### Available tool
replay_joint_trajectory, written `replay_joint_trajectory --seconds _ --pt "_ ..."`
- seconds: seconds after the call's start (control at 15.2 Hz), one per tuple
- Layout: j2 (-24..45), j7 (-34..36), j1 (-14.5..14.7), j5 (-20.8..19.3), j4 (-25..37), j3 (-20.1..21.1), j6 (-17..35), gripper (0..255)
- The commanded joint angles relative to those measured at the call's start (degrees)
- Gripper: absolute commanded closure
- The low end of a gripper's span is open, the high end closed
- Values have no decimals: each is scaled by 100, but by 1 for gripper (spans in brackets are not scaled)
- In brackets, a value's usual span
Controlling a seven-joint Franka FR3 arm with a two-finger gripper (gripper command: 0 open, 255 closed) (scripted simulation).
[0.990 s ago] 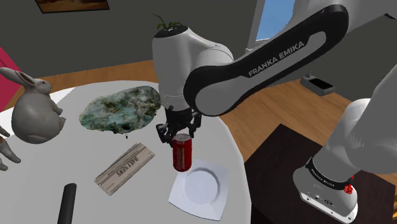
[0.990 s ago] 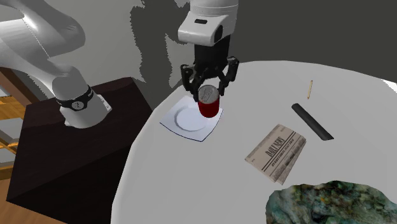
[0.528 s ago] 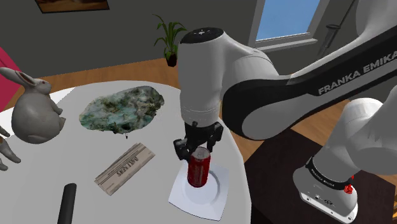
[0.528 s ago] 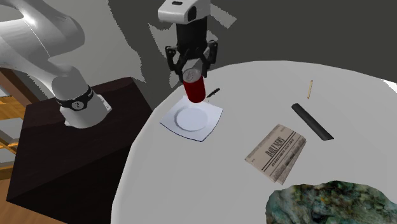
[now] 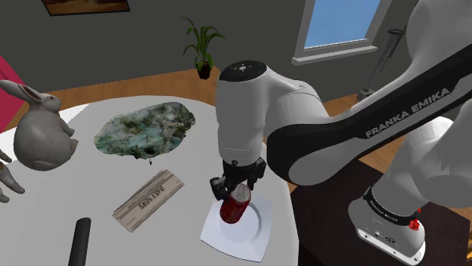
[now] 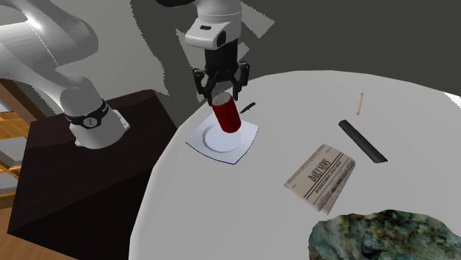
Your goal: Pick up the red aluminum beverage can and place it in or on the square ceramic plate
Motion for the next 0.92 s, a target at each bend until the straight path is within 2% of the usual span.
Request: replay_joint_trajectory --seconds 0.0,0.4,0.46,0.53,0.66,0.79,0.86 --pt "134 62 -13 -71 -50 35 177 255" --pt "504 236 -50 -298 -233 101 685 255" --pt "457 218 -44 -267 -191 97 599 255" --pt "457 218 -44 -267 -191 97 599 0" --pt "1124 2055 -140 -780 160 277 590 0" --pt "1804 3780 -63 -1230 555 228 532 0" --pt "1889 3994 14 -1266 611 151 523 0"
